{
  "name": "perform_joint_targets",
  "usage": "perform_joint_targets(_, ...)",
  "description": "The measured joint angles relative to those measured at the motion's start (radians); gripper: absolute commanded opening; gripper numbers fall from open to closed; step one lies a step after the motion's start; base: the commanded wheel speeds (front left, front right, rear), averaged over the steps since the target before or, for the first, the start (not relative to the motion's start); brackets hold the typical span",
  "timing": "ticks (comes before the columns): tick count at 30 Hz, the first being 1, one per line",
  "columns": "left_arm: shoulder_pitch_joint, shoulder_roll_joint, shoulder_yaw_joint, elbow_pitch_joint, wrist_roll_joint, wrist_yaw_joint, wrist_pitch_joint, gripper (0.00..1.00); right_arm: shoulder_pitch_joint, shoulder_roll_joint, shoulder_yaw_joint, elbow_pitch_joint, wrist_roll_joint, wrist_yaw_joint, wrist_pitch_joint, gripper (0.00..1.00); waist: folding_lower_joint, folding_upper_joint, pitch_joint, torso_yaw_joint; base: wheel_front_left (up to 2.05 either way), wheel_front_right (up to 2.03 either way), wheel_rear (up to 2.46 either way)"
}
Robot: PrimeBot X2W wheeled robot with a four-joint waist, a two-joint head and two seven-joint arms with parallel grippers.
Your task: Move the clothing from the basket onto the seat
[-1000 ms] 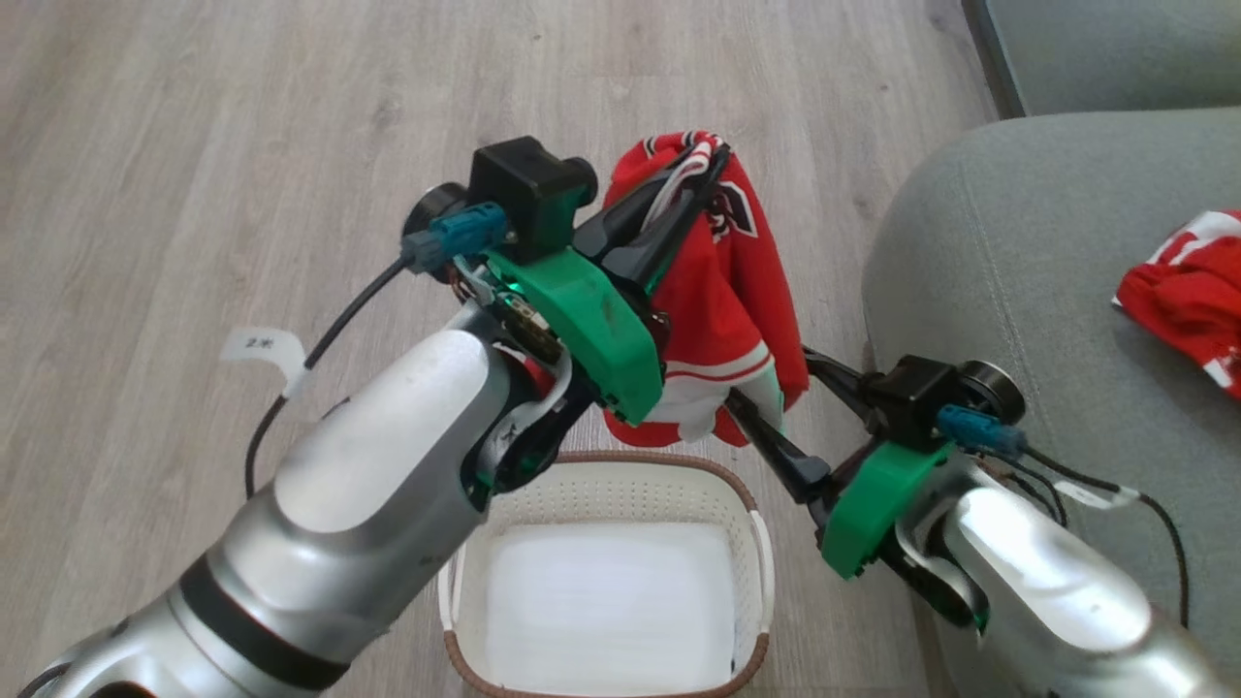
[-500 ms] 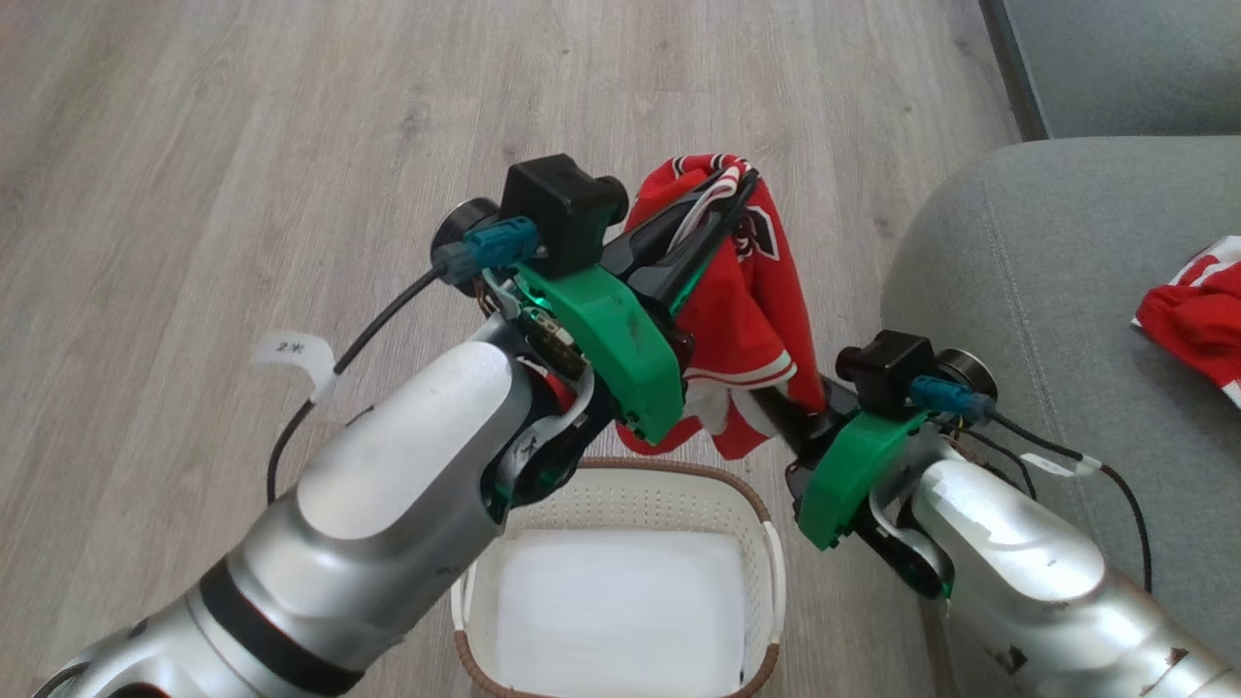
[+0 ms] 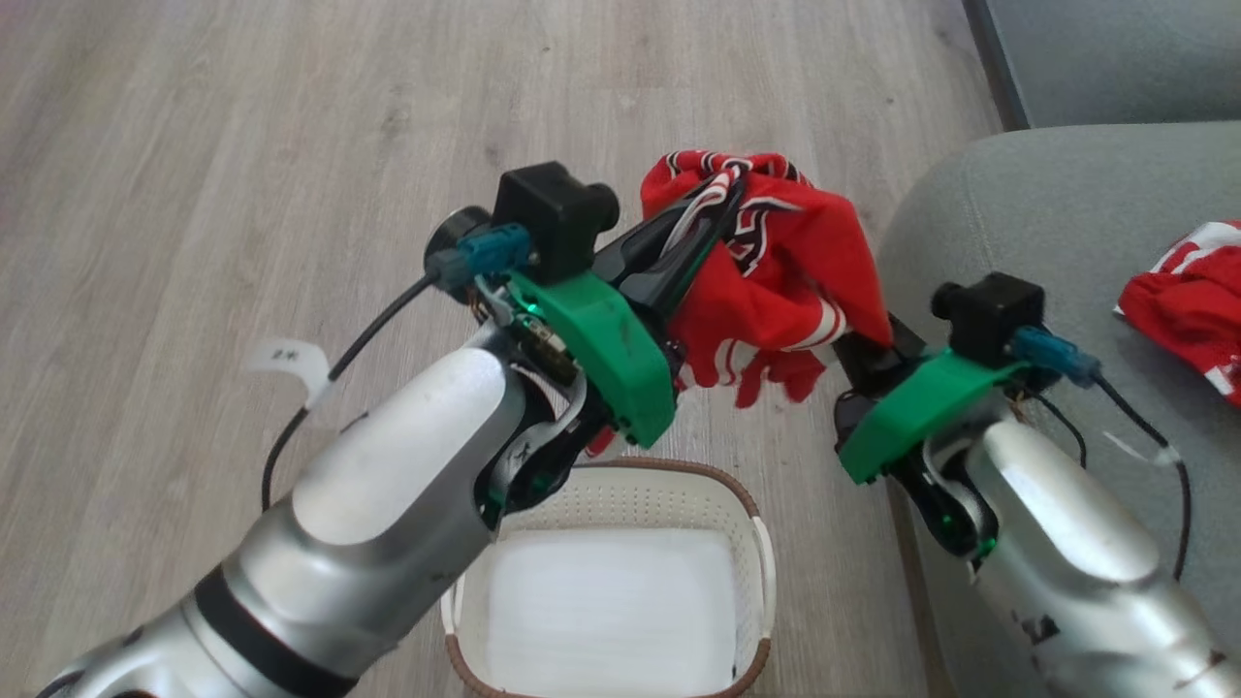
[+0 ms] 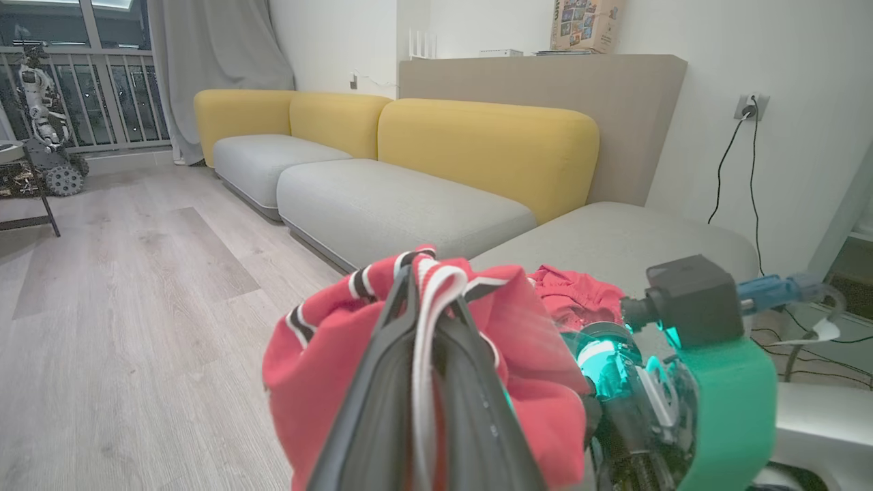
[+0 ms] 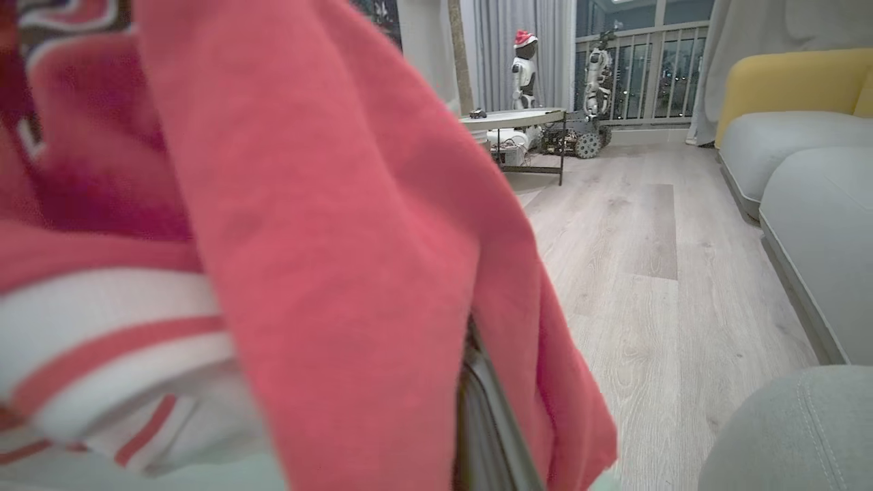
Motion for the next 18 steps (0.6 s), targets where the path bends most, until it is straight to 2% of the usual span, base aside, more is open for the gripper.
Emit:
perform_joint_targets(5,0.036,0.015,-0.011,0.000,0.000,0.007,-0.007,0.00,0.060,0.015,-0.077,-0.028,-0.020,0.000,0.000,0.00,0.0000,0.0000,0.006,-0.011,0.00,0.00,0.00)
perform_joint_targets(6,0.045,0.018,-0.016,0.000,0.000,0.007,-0.009,0.19,0.072,0.016,-0.096,-0.038,-0.024,0.000,0.000,0.00,0.0000,0.0000,0.007,-0.014,0.00,0.00,0.00)
perform_joint_targets(7,0.053,0.019,-0.019,0.000,0.000,0.009,-0.011,0.47,0.079,0.016,-0.110,-0.049,-0.028,0.000,0.000,0.00,0.0000,0.0000,0.009,-0.017,0.00,0.00,0.00)
perform_joint_targets(8,0.057,0.019,-0.024,0.000,0.000,0.009,-0.015,0.92,0.084,0.016,-0.127,-0.062,-0.030,0.000,0.000,0.00,0.0000,0.0000,0.010,-0.020,0.00,0.00,0.00)
perform_joint_targets(9,0.059,0.019,-0.026,0.000,0.000,0.009,-0.016,1.00,0.089,0.016,-0.143,-0.074,-0.032,0.000,0.000,0.00,0.0000,0.0000,0.012,-0.022,0.00,0.00,0.00)
perform_joint_targets(18,0.091,0.029,-0.047,-0.024,0.002,0.008,-0.038,1.00,0.177,0.002,-0.334,-0.196,-0.035,0.000,0.000,0.00,0.0000,0.0000,0.023,-0.075,0.00,0.00,0.00)
